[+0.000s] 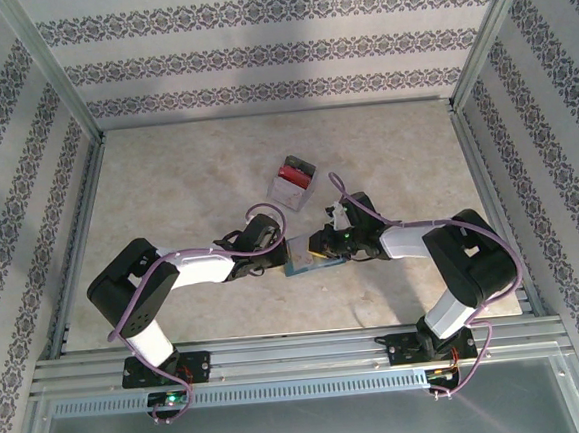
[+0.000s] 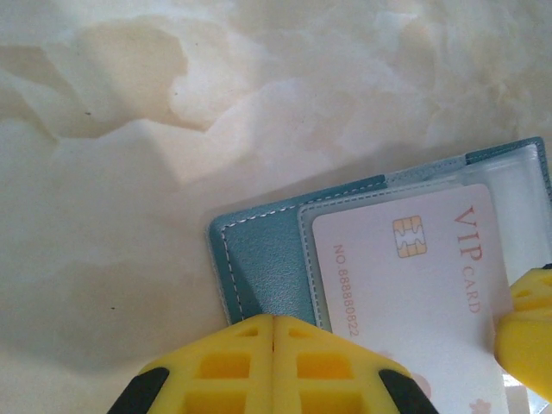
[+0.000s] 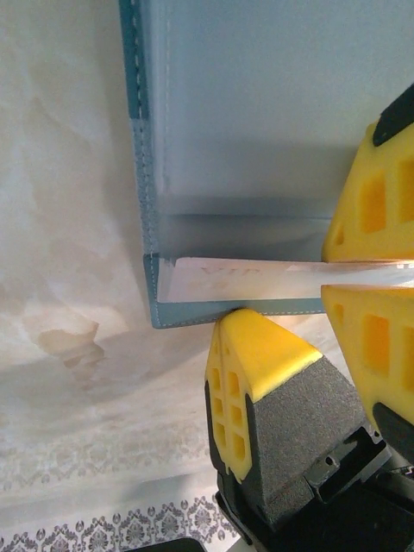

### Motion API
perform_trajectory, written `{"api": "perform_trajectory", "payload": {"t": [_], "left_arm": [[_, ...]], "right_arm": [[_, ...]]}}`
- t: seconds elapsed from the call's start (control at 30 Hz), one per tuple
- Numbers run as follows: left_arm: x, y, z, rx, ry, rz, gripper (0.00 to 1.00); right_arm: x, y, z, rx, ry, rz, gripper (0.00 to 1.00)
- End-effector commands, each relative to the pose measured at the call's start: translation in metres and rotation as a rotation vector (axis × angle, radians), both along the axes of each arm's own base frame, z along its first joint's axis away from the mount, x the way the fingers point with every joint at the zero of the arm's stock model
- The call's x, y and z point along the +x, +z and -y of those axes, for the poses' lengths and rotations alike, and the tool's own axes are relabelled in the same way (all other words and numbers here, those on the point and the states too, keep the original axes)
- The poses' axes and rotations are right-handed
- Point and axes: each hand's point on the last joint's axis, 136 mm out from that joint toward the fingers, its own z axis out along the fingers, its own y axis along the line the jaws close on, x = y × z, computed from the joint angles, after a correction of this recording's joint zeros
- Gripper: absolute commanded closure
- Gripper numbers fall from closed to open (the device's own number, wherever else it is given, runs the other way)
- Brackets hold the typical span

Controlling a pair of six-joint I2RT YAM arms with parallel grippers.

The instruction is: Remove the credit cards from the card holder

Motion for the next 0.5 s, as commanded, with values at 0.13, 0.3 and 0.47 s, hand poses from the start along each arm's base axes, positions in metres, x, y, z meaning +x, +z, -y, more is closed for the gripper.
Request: {"api": "perform_trajectory", "payload": {"t": [0.13,0.3,0.47], "left_arm": [[-0.0098,-0.0153,-0.0205,0.071,0.036,-0.071,0.96],[-0.0098,-0.0150,-0.0221,0.075,0.037,-0.067,0.96],[-0.0096,-0.0151,-0.0234,0.077,0.041,-0.067,0.96]], "right_arm": [[0.0015,0.0064,0.0040,0.026,-0.005,0.024,0.85],[0.0023,0.0085,0.0054,0.030,-0.009,0.029,0.85],[0.0027,0.0108,0.0068,0.045,-0.015,0.031,0.82]]}}
